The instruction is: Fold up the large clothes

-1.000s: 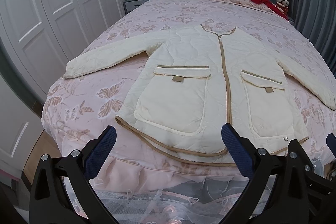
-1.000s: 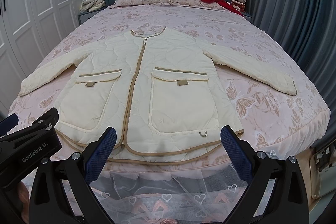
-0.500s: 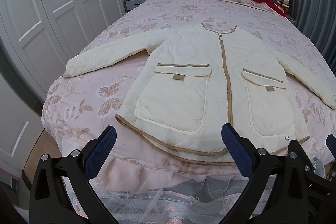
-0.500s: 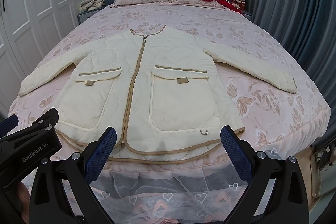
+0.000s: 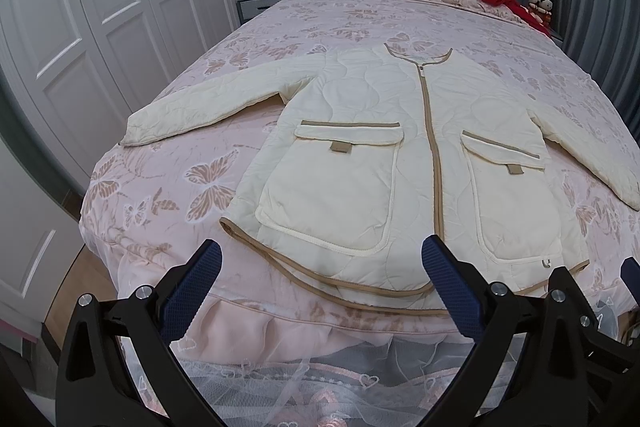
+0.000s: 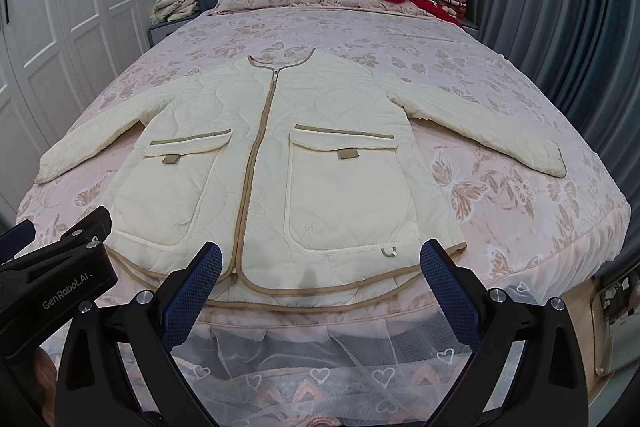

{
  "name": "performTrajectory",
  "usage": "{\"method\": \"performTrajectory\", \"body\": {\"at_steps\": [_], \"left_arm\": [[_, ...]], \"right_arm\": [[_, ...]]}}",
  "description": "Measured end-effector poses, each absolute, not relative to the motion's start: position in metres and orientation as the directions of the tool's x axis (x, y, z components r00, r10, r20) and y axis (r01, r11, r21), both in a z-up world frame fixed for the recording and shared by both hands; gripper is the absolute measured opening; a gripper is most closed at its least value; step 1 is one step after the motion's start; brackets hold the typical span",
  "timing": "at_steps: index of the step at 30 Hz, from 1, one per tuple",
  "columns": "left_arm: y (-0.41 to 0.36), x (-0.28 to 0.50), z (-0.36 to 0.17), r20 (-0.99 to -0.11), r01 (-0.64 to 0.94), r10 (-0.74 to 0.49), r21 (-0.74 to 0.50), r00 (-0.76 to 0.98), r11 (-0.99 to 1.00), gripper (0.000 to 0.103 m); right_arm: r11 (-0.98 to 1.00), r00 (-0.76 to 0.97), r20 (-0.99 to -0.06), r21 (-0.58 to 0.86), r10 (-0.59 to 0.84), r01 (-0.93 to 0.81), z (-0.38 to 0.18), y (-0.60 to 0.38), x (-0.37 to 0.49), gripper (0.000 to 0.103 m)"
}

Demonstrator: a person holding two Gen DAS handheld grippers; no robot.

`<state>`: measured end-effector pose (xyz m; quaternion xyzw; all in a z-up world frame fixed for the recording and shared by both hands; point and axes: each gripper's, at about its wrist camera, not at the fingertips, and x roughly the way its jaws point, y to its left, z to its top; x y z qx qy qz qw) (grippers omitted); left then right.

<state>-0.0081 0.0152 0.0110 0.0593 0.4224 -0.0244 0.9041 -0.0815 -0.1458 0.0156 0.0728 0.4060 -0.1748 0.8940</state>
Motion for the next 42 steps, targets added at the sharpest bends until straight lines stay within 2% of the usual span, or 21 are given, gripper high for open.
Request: {"method": "performTrajectory", "body": {"at_steps": [34,38,42], "left_arm": [[0.018,-0.009,0.011,-0.771,0.097,0.006,0.087,0.637,0.991,0.098],[0.021,-0.007,0.009,-0.783,0.107,0.000,0.085,0.622,0.991,0.098],[0.026,0.000,0.003,-0.795,0.105,0.001,0.081,0.607,0.991,0.098]], "right_arm": [[0.930,0.606,-0.757,-0.006,-0.244,0.368,0.012,-0.146,-0.082,0.098],[0.939,0.601,-0.779,0.045,-0.181,0.340,-0.003,-0.156,-0.077,0.098],[0.911,0.584,-0.794,0.101,-0.168,0.400,-0.020,-0.198,-0.073,0.098]]}}
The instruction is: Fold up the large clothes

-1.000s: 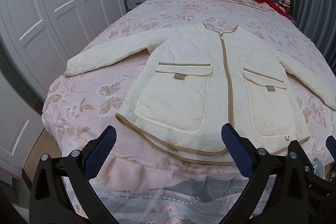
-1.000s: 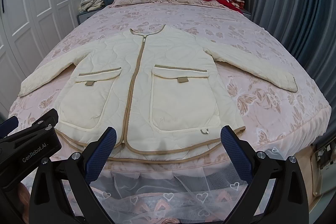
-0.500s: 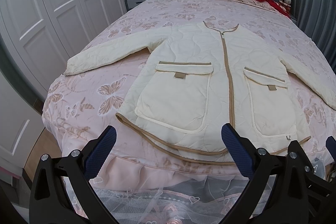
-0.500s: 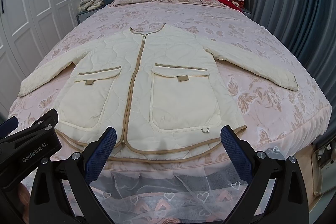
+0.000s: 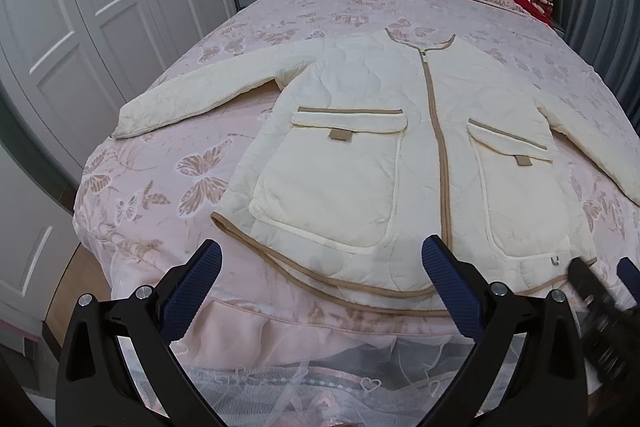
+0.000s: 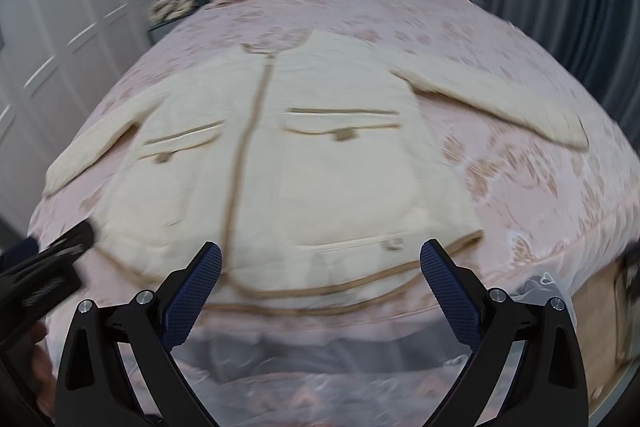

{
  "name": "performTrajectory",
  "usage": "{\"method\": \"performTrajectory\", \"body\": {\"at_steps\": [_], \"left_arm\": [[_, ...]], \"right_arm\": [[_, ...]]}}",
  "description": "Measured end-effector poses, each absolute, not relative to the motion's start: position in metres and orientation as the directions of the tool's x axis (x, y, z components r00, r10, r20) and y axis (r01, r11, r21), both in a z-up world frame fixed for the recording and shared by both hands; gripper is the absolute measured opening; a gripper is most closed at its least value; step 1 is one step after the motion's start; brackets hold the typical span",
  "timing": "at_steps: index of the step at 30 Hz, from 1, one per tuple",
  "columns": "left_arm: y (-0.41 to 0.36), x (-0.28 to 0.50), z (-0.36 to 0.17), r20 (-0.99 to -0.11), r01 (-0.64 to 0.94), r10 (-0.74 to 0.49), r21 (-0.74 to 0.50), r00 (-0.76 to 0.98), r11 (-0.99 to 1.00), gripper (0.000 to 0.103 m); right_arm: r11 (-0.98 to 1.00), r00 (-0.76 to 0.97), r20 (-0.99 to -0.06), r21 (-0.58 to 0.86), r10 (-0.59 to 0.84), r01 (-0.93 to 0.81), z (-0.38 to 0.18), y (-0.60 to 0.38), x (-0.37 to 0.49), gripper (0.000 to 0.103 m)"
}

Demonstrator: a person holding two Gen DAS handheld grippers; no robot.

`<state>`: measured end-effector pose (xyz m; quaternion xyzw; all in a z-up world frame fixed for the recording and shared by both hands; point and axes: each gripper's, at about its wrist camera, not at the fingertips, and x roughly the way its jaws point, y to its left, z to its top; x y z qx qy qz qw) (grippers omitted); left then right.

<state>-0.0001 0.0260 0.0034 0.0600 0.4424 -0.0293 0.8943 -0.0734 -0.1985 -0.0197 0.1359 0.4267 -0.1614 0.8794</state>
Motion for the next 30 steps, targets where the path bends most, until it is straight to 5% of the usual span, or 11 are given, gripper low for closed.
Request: {"method": "performTrajectory", "body": {"at_steps": [12,25,27,29,30], "left_arm": [[0.025,0.081,-0.029,-0.831,0.027,0.002,0.021,0.556,0.999,0.098],[0.015,0.139,-0.062,-0.872,-0.016,0.105,0.110,0.479,0.994,0.098],[0.015,0.142,-0.066,-0.872,-0.007,0.096,0.105,0.479,0.994,0.098],[0.018,0.146,-0.068,-0.872,-0.009,0.072,0.077,0.483,0.997,0.098],[0.018,0.148,-0.068,-0.875,-0.010,0.061,0.065,0.480,0.998,0.098]], "right_arm": [[0.550,0.492,-0.814,0.270,-0.308,0.790,-0.067,-0.486,-0.059,0.098],[0.178,0.412,-0.829,0.371,-0.378,0.911,-0.141,-0.664,-0.058,0.097],[0.201,0.435,-0.817,0.387,-0.378,0.900,-0.141,-0.669,-0.045,0.075],[0.220,0.441,-0.821,0.385,-0.363,0.896,-0.138,-0.669,-0.034,0.029],[0.233,0.443,-0.819,0.381,-0.364,0.895,-0.133,-0.670,-0.022,0.018]]}}
